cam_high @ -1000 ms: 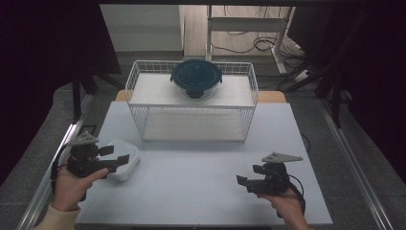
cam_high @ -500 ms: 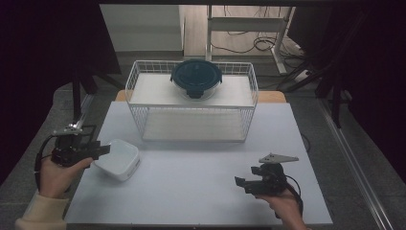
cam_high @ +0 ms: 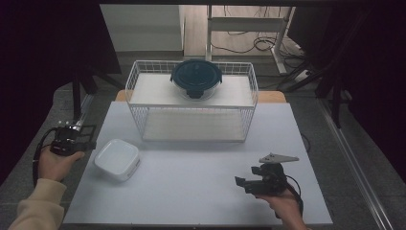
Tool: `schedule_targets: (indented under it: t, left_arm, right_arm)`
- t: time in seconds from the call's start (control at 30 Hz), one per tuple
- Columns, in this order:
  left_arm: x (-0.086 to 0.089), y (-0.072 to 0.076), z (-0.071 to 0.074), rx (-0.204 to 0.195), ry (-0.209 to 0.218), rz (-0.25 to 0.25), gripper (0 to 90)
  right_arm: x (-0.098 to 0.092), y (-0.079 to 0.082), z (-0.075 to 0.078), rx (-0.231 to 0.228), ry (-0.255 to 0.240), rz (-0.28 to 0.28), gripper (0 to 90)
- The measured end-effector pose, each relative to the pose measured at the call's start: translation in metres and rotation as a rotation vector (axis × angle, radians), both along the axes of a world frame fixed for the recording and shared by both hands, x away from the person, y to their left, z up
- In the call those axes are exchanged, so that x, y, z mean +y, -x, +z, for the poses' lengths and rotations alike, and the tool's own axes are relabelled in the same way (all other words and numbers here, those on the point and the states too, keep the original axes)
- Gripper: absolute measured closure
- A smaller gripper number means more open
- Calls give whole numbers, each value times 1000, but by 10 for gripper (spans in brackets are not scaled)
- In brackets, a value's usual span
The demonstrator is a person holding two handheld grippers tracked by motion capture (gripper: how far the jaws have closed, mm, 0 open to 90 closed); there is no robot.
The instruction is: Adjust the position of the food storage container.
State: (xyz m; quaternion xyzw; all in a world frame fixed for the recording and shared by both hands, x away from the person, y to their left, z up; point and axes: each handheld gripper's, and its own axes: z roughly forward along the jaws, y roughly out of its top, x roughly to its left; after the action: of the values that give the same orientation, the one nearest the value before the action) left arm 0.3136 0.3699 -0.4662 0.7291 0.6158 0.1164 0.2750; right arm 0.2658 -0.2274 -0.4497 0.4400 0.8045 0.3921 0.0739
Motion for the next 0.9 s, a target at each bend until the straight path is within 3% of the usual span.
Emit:
schedule_targets:
  t: [0.13, 0.3, 0.73, 0.9]
  left_arm:
    - [3, -5, -15, 47, -29, 1, 898]
    - [4, -3, -26, 62, -20, -4, 898]
    - [-2, 3, -32, 94, 17, -44, 899]
    - [-11, 8, -30, 89, 23, -78, 899]
  right_arm:
    - [0, 1, 0, -1, 0, 2, 215]
    - [-1, 0, -1, -1, 2, -1, 216]
    - [-1, 0, -1, -1, 1, -2, 215]
    - [-1, 0, -1, 0, 2, -2, 215]
